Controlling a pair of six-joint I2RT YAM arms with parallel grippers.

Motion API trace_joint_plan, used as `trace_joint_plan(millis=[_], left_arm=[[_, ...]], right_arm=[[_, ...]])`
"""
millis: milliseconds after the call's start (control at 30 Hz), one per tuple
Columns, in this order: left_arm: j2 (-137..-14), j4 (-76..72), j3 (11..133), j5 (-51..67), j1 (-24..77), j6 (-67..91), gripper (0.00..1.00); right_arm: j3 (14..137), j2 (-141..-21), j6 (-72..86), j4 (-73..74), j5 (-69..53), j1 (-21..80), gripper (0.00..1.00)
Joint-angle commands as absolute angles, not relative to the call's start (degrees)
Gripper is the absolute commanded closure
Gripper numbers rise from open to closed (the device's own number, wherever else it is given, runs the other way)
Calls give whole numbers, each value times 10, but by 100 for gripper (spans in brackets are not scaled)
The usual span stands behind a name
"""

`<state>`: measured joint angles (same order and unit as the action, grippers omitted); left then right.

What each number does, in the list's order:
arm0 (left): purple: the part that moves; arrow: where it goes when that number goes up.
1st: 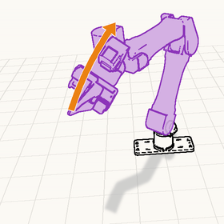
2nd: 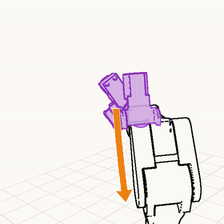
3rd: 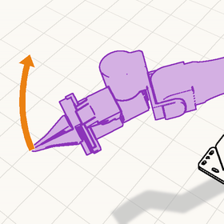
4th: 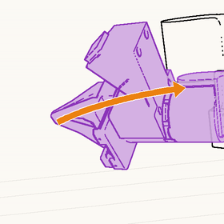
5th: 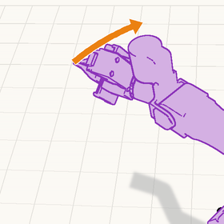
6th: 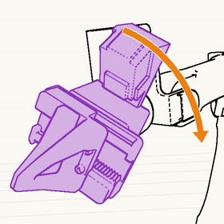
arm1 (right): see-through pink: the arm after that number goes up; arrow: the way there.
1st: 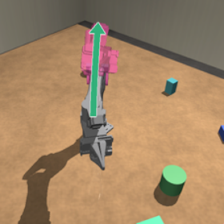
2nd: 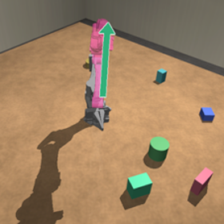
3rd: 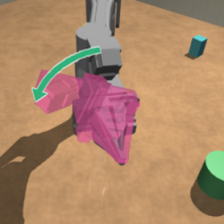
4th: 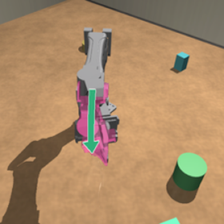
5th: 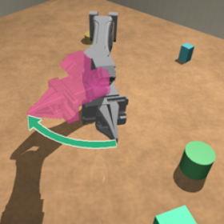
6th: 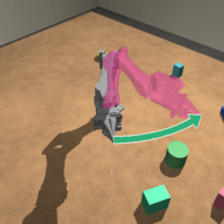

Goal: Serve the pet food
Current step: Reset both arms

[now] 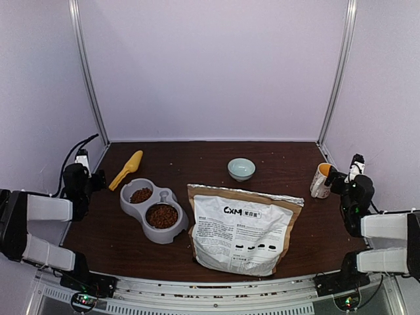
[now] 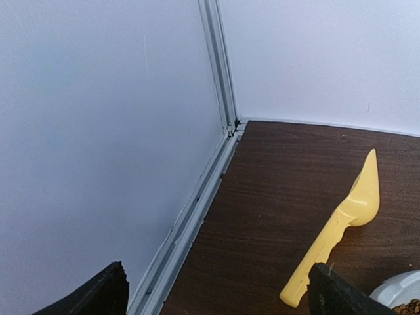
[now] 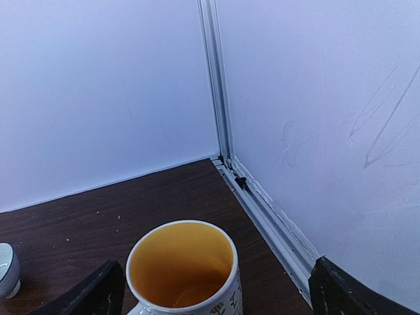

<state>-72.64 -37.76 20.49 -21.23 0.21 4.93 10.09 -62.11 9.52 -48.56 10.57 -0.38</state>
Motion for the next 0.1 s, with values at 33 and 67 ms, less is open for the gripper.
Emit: trace_joint_plan(millis=[33,67], left_arm=[[-727,-431,216,-209,1,29,2],[-728,-428,217,-216,0,32,2]], right_arm=[[97,-627,89,-531,115,-6,0],[97,-627,90,-531,116,-6,0]])
